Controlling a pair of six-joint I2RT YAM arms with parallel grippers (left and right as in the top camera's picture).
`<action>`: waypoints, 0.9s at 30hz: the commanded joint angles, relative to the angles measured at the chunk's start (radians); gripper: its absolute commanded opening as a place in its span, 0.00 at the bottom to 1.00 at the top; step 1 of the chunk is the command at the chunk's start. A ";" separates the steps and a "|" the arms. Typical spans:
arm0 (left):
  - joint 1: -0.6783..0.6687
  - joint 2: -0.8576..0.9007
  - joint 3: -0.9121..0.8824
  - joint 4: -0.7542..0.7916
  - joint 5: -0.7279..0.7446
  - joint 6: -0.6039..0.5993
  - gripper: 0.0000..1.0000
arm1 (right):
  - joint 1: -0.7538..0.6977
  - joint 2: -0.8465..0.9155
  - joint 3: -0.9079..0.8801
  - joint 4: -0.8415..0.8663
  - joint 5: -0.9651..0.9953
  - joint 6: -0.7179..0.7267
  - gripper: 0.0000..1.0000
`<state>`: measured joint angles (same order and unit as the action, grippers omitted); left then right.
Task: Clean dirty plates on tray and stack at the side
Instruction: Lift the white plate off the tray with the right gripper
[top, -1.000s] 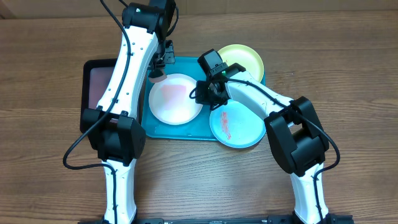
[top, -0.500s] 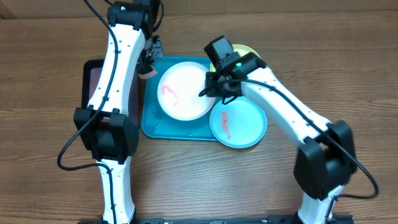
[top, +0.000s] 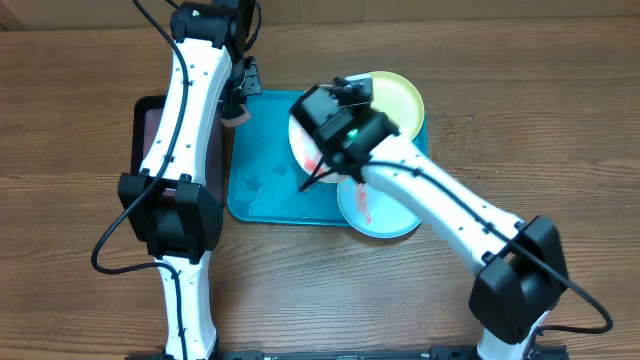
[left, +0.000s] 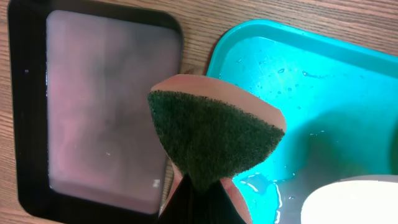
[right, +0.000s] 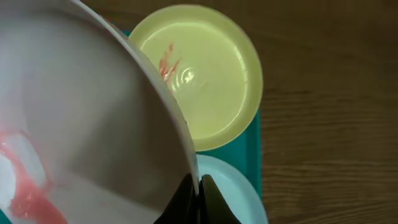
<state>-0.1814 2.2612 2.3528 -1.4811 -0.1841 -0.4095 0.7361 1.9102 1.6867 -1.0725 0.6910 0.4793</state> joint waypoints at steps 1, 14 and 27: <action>-0.002 -0.004 0.018 0.002 0.002 0.002 0.04 | 0.064 -0.033 0.022 0.004 0.271 0.023 0.04; -0.002 -0.004 0.018 0.002 0.002 0.002 0.04 | 0.195 -0.033 0.022 0.003 0.618 0.022 0.04; -0.002 -0.004 0.018 0.005 0.002 0.001 0.04 | 0.201 -0.033 0.022 0.000 0.652 0.022 0.04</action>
<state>-0.1814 2.2612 2.3528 -1.4776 -0.1841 -0.4095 0.9310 1.9102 1.6867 -1.0748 1.3079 0.4858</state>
